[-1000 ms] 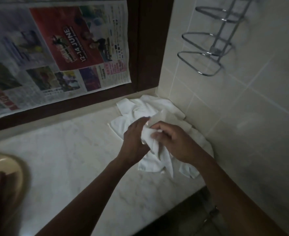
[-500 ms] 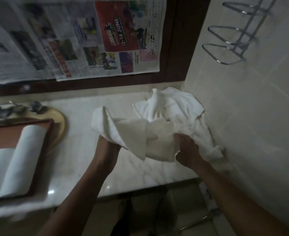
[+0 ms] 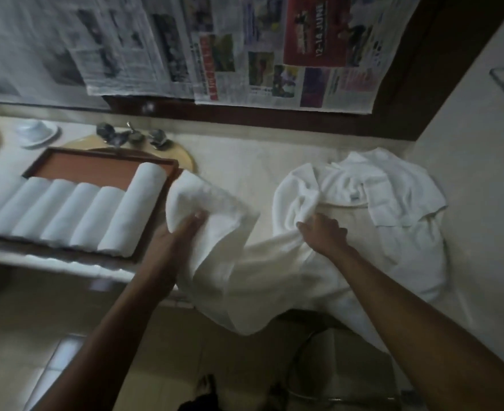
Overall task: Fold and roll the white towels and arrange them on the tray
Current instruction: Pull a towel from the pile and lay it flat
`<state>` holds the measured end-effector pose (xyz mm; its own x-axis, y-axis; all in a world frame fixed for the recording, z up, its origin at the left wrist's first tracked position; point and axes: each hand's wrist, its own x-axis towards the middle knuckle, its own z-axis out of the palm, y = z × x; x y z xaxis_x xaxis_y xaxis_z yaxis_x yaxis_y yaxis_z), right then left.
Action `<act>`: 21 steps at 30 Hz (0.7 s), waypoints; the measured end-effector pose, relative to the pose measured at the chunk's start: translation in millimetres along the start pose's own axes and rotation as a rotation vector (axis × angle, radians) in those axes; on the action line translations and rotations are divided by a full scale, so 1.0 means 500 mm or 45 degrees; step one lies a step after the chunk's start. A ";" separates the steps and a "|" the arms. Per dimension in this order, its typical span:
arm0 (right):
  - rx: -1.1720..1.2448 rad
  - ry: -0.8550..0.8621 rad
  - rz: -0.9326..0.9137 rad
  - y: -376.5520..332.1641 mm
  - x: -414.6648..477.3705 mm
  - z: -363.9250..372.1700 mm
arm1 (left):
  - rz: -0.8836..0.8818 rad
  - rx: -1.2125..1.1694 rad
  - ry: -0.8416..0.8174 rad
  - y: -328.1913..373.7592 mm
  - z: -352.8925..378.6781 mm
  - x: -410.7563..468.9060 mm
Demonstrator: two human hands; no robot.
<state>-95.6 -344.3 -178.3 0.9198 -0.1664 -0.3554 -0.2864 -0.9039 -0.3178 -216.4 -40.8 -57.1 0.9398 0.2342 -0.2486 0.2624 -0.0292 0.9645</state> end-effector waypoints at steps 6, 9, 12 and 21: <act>0.021 0.005 0.033 -0.051 0.053 0.053 | -0.068 -0.056 0.038 -0.019 -0.030 0.005; 0.245 0.169 0.087 -0.016 0.081 0.021 | -0.010 0.199 0.058 -0.036 -0.059 0.013; 0.199 0.412 0.126 0.052 0.092 -0.072 | -0.032 0.325 -0.025 -0.050 -0.075 0.022; 0.093 1.115 0.031 0.187 0.086 -0.422 | 0.000 0.426 -0.102 -0.063 -0.024 0.062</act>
<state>-26.0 -519.2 -37.6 0.7801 -0.4547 0.4297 -0.2973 -0.8738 -0.3848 -198.3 -20.9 -93.9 0.9506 0.1573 -0.2674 0.3069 -0.3491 0.8854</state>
